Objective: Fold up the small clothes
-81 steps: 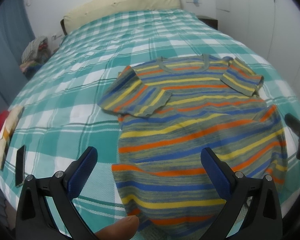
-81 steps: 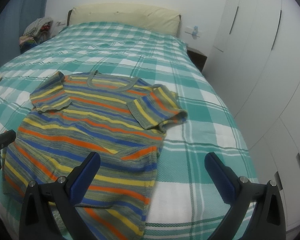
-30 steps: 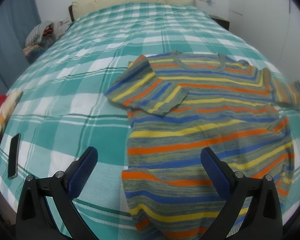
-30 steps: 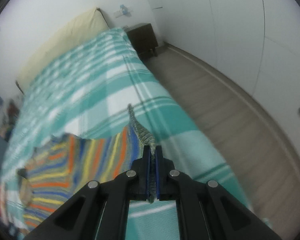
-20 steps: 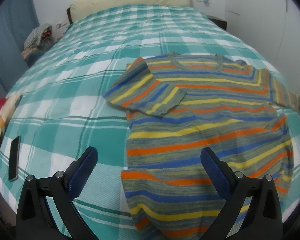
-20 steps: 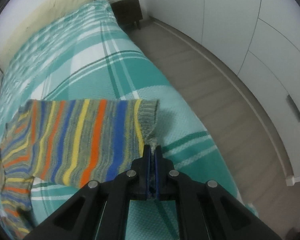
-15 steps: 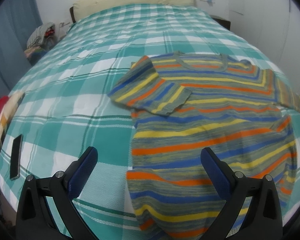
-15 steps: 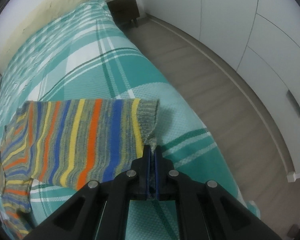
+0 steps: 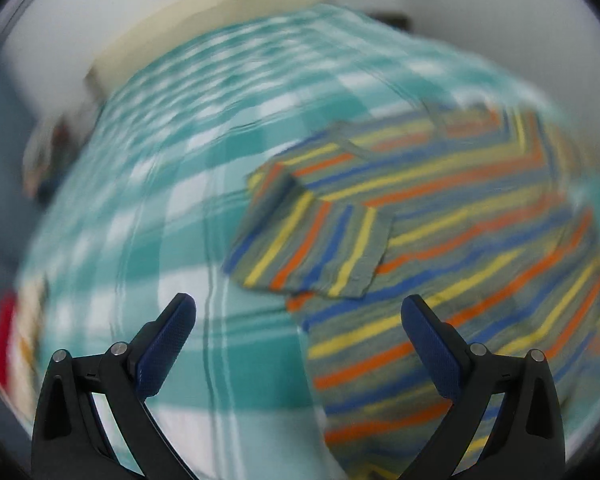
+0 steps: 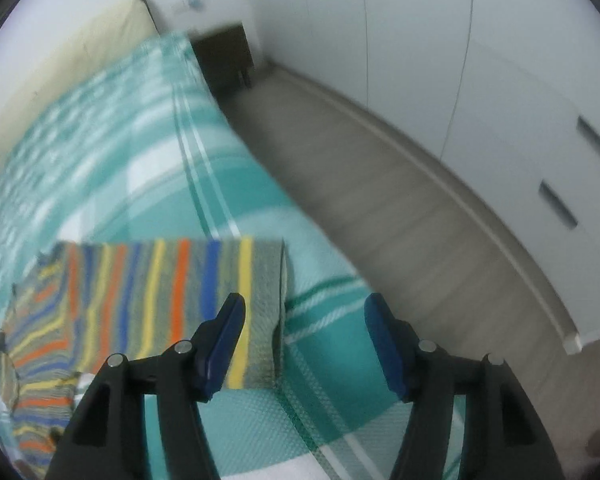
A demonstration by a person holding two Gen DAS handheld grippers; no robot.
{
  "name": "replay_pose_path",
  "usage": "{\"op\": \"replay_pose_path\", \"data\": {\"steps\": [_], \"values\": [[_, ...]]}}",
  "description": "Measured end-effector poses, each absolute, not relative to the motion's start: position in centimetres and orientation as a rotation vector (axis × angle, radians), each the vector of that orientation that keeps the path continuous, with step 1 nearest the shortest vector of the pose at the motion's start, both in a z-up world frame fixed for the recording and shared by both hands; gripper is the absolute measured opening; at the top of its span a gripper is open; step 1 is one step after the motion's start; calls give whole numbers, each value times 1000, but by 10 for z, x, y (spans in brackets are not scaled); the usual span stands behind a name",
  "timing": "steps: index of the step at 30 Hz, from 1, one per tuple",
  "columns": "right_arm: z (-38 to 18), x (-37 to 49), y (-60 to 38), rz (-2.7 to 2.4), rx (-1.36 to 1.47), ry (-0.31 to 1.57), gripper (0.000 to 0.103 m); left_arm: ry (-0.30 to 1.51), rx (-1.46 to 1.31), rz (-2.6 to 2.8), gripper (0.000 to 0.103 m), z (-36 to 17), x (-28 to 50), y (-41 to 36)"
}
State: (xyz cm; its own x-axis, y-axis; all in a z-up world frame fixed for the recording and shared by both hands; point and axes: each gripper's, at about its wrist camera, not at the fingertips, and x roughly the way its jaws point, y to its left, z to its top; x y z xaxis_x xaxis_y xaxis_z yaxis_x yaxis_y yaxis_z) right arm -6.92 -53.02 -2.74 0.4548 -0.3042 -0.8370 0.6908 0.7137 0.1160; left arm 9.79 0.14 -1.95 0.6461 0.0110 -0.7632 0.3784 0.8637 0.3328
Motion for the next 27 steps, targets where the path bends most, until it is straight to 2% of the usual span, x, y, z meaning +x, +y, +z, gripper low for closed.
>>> {"op": "replay_pose_path", "data": {"steps": [6, 8, 10, 11, 12, 13, 18, 22, 27], "values": [[3, -87, -513, -589, 510, 768, 68, 922, 769, -308, 102, -75, 135, -46], [6, -86, -507, -569, 494, 764, 68, 955, 792, -326, 91, -87, 144, -50], [7, -84, -500, -554, 472, 764, 68, 1046, 722, -367, 60, -92, 158, -44], [9, -81, -496, -547, 457, 763, 68, 1094, 657, -385, 47, -92, 164, -41], [10, -80, -494, -539, 451, 760, 68, 1131, 591, -404, 22, -91, 169, -37], [10, -79, -494, -531, 448, 755, 68, 1168, 513, -426, 5, -90, 174, -31], [19, -74, -484, -512, 419, 723, 68, 1083, 256, -410, 2, -48, 177, 11], [25, -73, -474, -499, 381, 705, 68, 973, -146, -178, 2, -5, 185, 116], [25, -65, -460, -483, 331, 705, 68, 905, -293, 198, 1, -12, 180, 220]]}}
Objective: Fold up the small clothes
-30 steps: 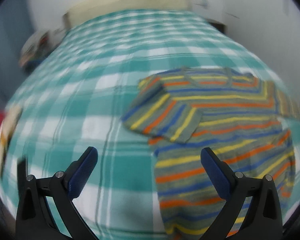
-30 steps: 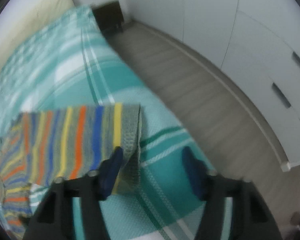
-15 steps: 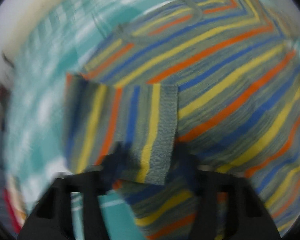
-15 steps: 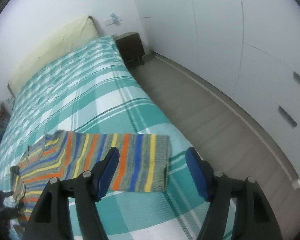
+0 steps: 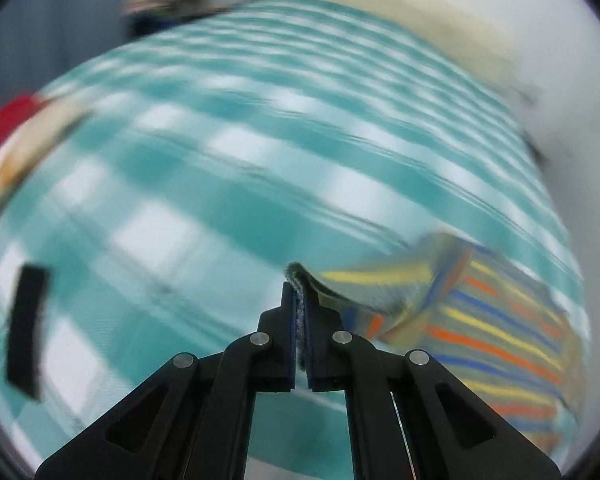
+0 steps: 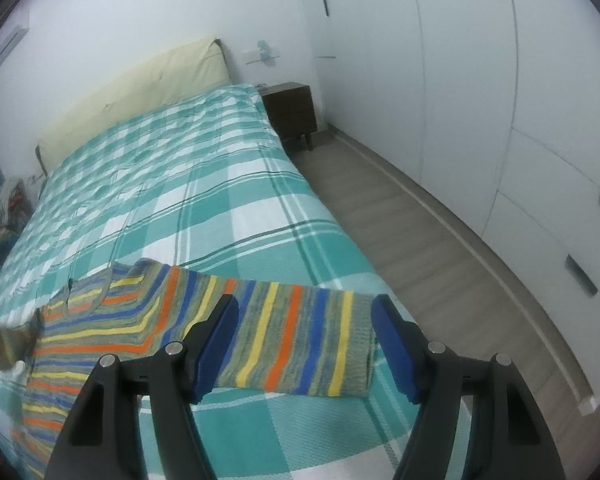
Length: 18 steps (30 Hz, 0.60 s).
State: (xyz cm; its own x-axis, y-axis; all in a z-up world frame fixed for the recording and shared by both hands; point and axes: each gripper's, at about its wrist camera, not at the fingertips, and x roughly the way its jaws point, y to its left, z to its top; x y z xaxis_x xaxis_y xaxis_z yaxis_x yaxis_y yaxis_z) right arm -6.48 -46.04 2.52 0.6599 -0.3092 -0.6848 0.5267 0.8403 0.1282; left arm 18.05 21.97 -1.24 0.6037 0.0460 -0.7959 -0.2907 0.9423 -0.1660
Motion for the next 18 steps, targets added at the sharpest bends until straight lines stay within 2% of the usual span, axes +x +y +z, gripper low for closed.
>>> {"op": "replay_pose_path", "data": {"steps": [7, 18], "values": [[15, -50, -440, -457, 284, 737, 68, 975, -393, 345, 0, -69, 175, 265], [6, -42, -426, -428, 228, 766, 68, 1064, -388, 405, 0, -96, 175, 283]]}}
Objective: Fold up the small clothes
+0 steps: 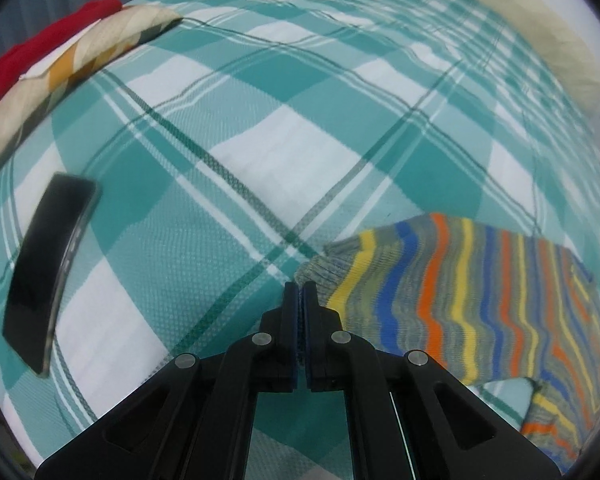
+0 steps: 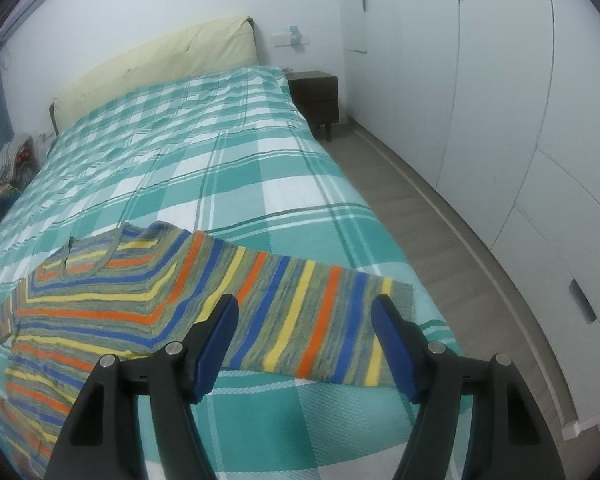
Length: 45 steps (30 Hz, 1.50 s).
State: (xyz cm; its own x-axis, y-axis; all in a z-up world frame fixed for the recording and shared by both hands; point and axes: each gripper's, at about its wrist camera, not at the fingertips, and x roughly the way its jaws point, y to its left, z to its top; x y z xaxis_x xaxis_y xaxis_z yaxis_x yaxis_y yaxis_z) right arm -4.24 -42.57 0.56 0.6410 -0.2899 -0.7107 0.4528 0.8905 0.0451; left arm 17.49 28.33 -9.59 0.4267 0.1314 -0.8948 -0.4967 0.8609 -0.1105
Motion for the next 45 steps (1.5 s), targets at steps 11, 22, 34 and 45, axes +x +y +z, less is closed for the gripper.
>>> {"op": "replay_pose_path", "data": {"steps": [11, 22, 34, 45], "values": [[2, -65, -408, -352, 212, 853, 76, 1053, -320, 315, 45, -46, 117, 266], [-91, -157, -276, 222, 581, 1138, 76, 1236, -196, -457, 68, -97, -17, 108], [-130, -136, -230, 406, 616, 1173, 12, 1228, -214, -556, 6, -115, -23, 58], [-48, -182, -280, 315, 479, 1168, 4, 1331, -322, -640, 5, -51, -55, 128]]}}
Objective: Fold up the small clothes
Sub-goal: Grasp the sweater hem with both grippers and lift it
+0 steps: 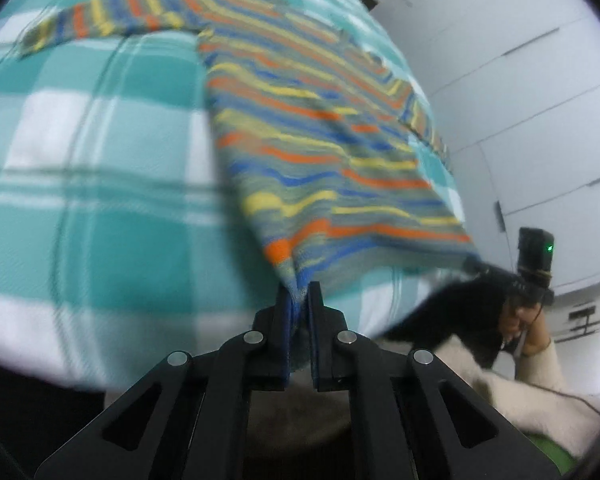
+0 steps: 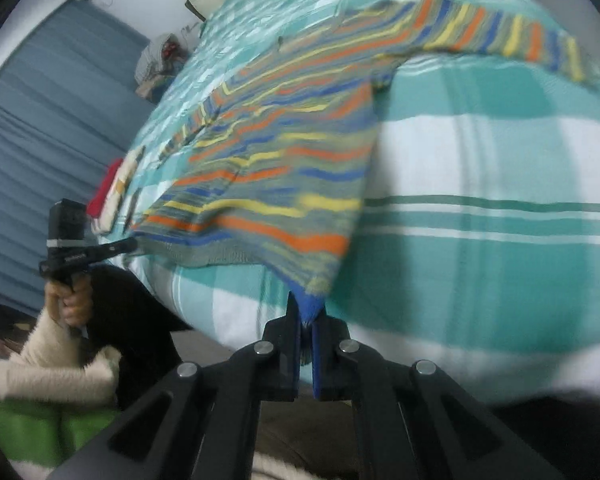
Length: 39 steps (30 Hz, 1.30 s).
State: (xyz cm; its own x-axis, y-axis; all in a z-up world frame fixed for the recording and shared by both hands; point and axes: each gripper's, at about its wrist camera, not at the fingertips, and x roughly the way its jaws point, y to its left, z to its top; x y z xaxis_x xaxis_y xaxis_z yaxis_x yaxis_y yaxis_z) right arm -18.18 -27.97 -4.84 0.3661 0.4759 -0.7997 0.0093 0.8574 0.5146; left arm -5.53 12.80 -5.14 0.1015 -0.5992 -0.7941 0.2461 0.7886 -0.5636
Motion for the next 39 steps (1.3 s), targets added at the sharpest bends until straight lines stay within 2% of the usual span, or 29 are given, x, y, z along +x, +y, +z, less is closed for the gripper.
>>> {"op": "replay_pose_path", "data": {"steps": [7, 14, 23, 26, 27, 28, 29, 30, 32, 34, 35, 39], "values": [[-35, -195, -297, 264, 468, 1246, 4, 1470, -363, -574, 5, -72, -59, 152], [-94, -193, -272, 239, 379, 1457, 4, 1502, -154, -491, 4, -98, -62, 128], [-136, -184, -272, 139, 393, 1530, 3, 1505, -123, -416, 7, -123, -69, 119], [-142, -180, -272, 113, 399, 1537, 4, 1522, -131, -393, 18, -119, -70, 125], [-142, -181, -274, 102, 411, 1543, 8, 1508, -94, -381, 32, -111, -73, 125], [-140, -183, -277, 88, 419, 1554, 20, 1477, -51, -365, 47, -101, -76, 126], [-135, -186, -281, 65, 408, 1563, 28, 1418, 2, -348, 52, -84, -81, 127], [-128, -190, -285, 56, 404, 1554, 41, 1346, 51, -335, 58, -64, -86, 130], [-101, -196, -297, 43, 392, 1489, 44, 1240, 89, -323, 69, -33, -87, 134], [-71, -192, -309, 15, 341, 1394, 44, 1138, 75, -323, 88, -6, -80, 133], [-56, -186, -312, 5, 308, 1337, 44, 1093, 55, -344, 91, 3, -75, 130], [-19, -138, -305, 54, 219, 1105, 45, 964, -14, -464, 92, 9, -39, 89]]}}
